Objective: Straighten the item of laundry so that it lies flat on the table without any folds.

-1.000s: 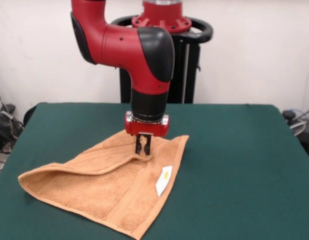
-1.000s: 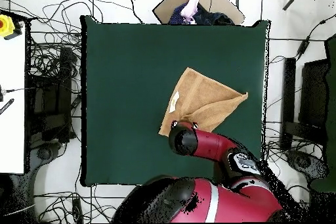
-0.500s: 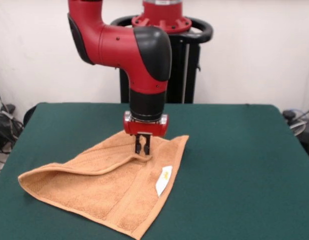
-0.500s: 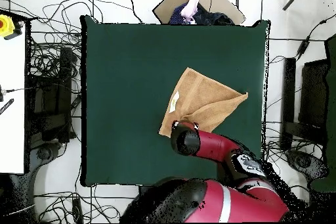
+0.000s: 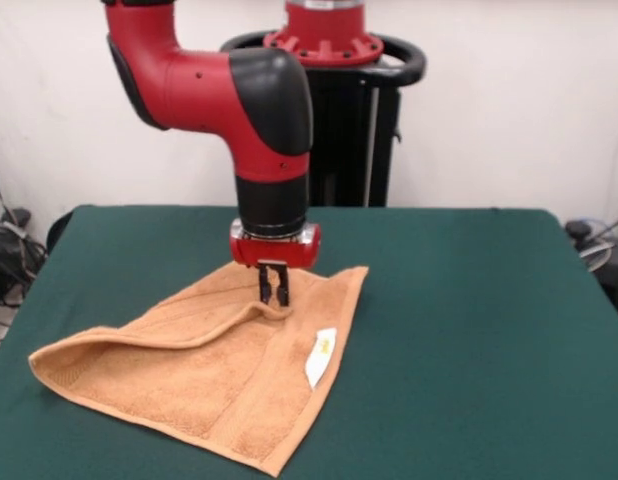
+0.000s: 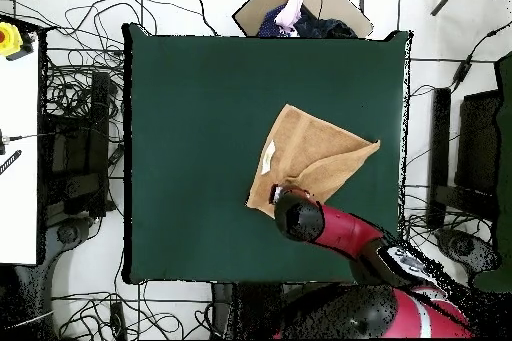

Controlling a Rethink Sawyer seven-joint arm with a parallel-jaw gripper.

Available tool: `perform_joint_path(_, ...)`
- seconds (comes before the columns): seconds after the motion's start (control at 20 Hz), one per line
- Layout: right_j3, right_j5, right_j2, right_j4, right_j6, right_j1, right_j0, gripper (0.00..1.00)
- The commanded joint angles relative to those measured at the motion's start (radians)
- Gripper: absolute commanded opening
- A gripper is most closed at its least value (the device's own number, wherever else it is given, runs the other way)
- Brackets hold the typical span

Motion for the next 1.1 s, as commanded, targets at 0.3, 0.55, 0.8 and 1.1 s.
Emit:
perform_joint_path(0.3, 0.014, -0.033, -0.012, -0.03, 0.146, 0.044, 0.005, 1.0)
perform_joint_path(0.55, 0.029, -0.013, -0.023, 0.0, 0.173, 0.038, 0.015, 1.0)
perform_joint_path(0.8, 0.024, -0.012, -0.025, 0.004, 0.175, 0.046, 0.018, 1.0)
perform_joint_path(1.1, 0.018, 0.003, -0.031, 0.007, 0.171, 0.03, 0.027, 1.0)
